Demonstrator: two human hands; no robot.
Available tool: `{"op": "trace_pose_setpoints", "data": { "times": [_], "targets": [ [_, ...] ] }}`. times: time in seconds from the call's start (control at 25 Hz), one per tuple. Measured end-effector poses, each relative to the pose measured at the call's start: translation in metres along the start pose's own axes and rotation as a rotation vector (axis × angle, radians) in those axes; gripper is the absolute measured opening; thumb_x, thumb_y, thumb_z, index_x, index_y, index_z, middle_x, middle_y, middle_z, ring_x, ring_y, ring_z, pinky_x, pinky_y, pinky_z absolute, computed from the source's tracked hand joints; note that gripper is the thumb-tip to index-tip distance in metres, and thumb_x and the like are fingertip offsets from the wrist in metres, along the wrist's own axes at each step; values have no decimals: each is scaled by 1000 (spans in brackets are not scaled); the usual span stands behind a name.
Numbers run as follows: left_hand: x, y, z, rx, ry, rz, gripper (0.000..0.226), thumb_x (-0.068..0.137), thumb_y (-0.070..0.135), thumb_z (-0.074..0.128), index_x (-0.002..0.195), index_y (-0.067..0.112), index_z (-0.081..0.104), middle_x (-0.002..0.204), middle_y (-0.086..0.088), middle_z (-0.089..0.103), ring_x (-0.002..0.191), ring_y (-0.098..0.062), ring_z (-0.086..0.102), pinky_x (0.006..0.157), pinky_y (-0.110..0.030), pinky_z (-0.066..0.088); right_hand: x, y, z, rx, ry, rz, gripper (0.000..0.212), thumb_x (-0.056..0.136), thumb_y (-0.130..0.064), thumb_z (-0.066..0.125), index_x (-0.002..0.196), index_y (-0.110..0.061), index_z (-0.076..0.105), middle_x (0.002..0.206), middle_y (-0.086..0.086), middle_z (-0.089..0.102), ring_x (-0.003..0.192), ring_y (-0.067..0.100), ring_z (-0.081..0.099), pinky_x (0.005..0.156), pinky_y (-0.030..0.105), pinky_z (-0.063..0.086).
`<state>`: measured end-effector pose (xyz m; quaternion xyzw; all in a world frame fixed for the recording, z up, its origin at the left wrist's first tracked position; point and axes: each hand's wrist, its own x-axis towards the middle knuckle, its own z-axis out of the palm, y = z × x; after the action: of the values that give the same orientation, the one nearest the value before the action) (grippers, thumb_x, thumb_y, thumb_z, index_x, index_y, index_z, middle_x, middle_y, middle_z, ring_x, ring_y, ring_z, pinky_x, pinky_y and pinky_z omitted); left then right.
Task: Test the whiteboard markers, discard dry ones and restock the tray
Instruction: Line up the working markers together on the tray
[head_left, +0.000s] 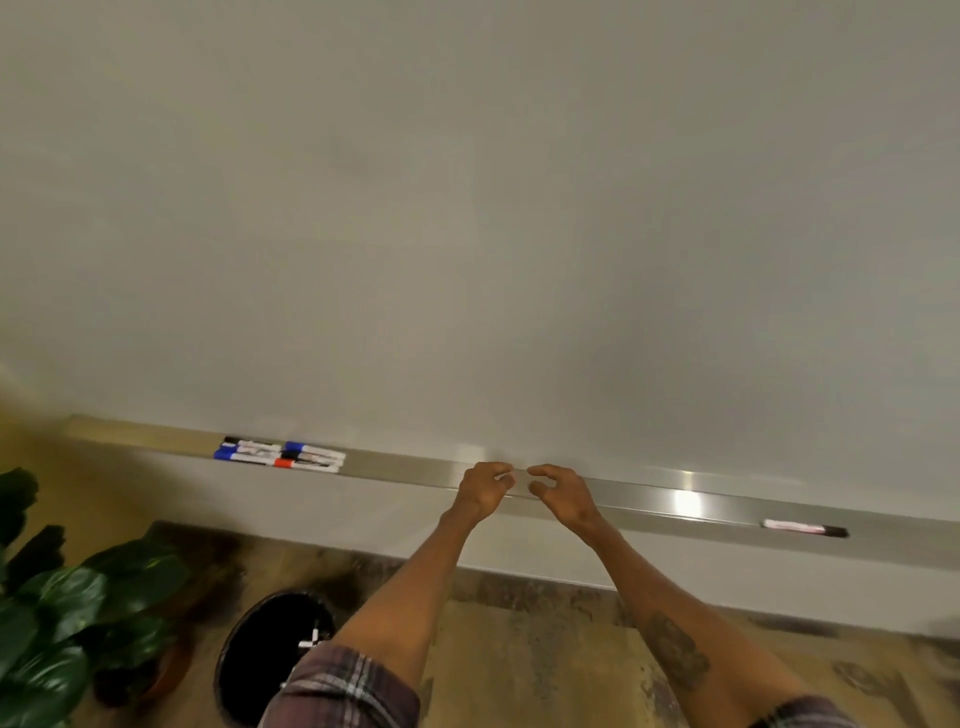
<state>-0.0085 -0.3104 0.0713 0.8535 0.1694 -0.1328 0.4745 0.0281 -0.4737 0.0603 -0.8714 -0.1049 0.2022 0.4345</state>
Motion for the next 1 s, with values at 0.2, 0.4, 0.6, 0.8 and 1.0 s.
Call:
{"op": "trace_pose_setpoints", "data": {
  "times": [0.2, 0.4, 0.6, 0.8, 1.0],
  "targets": [
    [11, 53, 70, -27, -87, 31, 40, 99, 23, 55, 137, 11, 58, 142, -6, 56, 132, -21, 51, 111, -28, 36, -19, 50, -67, 37, 133, 78, 35, 94, -16, 59, 129, -12, 62, 138, 8, 58, 130, 23, 50, 108, 32, 36],
    [17, 99, 141, -57, -170, 57, 38, 100, 23, 55, 135, 9, 59, 138, -5, 59, 127, -21, 54, 103, -23, 40, -41, 105, -132, 79, 258, 132, 36, 97, -17, 57, 132, -12, 59, 139, 8, 55, 129, 23, 50, 103, 30, 38],
    [26, 133, 207, -60, -238, 56, 36, 99, 24, 57, 132, 10, 62, 133, -4, 63, 122, -20, 58, 103, -26, 43, -56, 158, -183, 115, 358, 194, 36, 95, -18, 59, 131, -12, 60, 138, 8, 56, 124, 25, 54, 97, 29, 42],
    [43, 160, 268, -105, -266, 24, 34, 97, 22, 59, 130, 12, 64, 130, -4, 65, 117, -19, 62, 106, -34, 47, -68, 209, -227, 168, 432, 265, 41, 96, -16, 60, 136, -11, 55, 141, 10, 54, 120, 26, 56, 96, 29, 44],
    [58, 184, 323, -171, -332, -62, 36, 97, 19, 60, 132, 9, 62, 127, -10, 66, 113, -26, 65, 101, -41, 49, -78, 260, -266, 215, 570, 387, 47, 95, -14, 59, 142, -9, 49, 143, 13, 50, 123, 26, 52, 104, 36, 42]
  ]
}}
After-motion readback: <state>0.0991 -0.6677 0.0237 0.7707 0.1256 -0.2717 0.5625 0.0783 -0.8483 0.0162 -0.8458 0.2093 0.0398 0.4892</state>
